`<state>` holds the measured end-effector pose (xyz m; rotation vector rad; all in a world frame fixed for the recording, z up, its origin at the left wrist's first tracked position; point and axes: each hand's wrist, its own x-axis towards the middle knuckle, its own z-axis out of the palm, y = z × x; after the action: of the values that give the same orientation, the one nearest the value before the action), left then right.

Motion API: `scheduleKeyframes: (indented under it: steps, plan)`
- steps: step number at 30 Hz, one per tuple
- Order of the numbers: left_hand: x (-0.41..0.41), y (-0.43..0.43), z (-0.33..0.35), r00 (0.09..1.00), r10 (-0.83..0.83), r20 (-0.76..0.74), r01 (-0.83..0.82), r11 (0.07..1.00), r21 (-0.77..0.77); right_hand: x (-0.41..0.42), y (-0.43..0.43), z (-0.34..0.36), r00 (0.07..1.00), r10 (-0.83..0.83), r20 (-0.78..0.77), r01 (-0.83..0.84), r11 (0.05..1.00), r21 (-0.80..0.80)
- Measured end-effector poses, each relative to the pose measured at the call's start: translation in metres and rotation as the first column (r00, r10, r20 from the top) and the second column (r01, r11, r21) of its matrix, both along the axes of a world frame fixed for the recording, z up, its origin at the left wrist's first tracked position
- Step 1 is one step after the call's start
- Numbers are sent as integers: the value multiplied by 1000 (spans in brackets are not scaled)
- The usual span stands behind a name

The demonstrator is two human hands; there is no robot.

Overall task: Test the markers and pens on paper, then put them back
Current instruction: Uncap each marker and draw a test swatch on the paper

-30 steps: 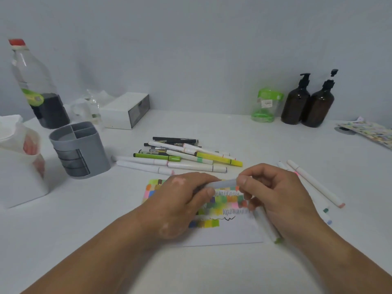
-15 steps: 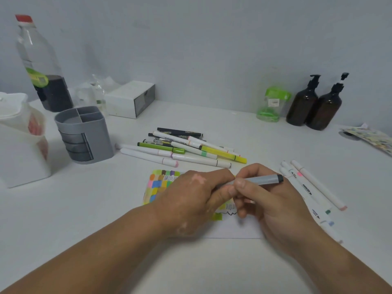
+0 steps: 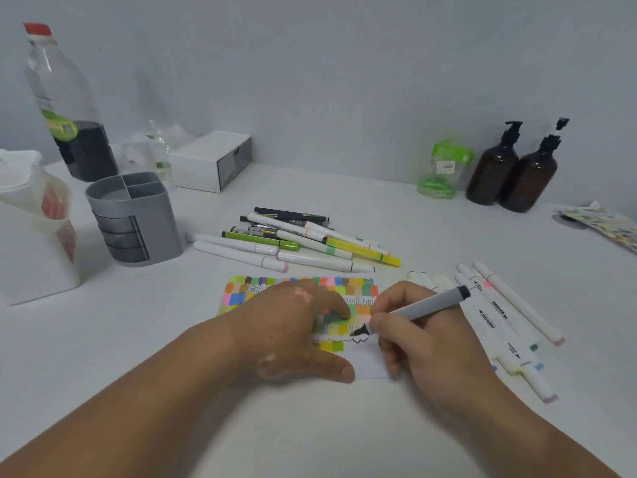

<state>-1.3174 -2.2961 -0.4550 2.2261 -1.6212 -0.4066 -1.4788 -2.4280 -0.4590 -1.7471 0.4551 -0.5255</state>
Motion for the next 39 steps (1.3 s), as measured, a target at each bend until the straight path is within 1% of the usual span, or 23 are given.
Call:
scheduleKeyframes:
  steps: [5,8,13,17,22,26,30,33,36,39]
  plan:
    - [8,3,1,1000,-9,-9,9,1000,13,-2,2,-3,986,-7,-164,-14,992,-122]
    - [8,2,1,1000,-4,2,4,1000,1,-1,-1,-5,979,-56,-198,15,979,-205]
    - [7,1,0,1000,7,14,-7,1000,20,-1,1,-2,975,-36,-220,-10,979,-204]
    - [8,0,0,1000,2,23,-2,1000,17,1,2,-2,973,-57,-225,5,975,-223]
    - [7,-1,-1,1000,-9,30,8,1000,24,1,1,1,955,-60,-290,-19,964,-264]
    - [7,-1,0,1000,-5,22,4,999,32,1,0,0,958,-88,-274,10,962,-272]
    - [7,-1,1,1000,1,20,-2,999,39,0,1,0,956,-46,-289,-24,972,-233]
    - [7,-1,1,1000,2,13,-2,999,41,1,0,0,960,-72,-271,5,971,-240]
    - [6,0,2,1000,7,13,-7,999,48,1,0,1,955,-60,-289,-13,969,-245]
    - [7,-1,1,1000,6,14,-7,999,52,1,0,1,955,-93,-281,15,964,-267]
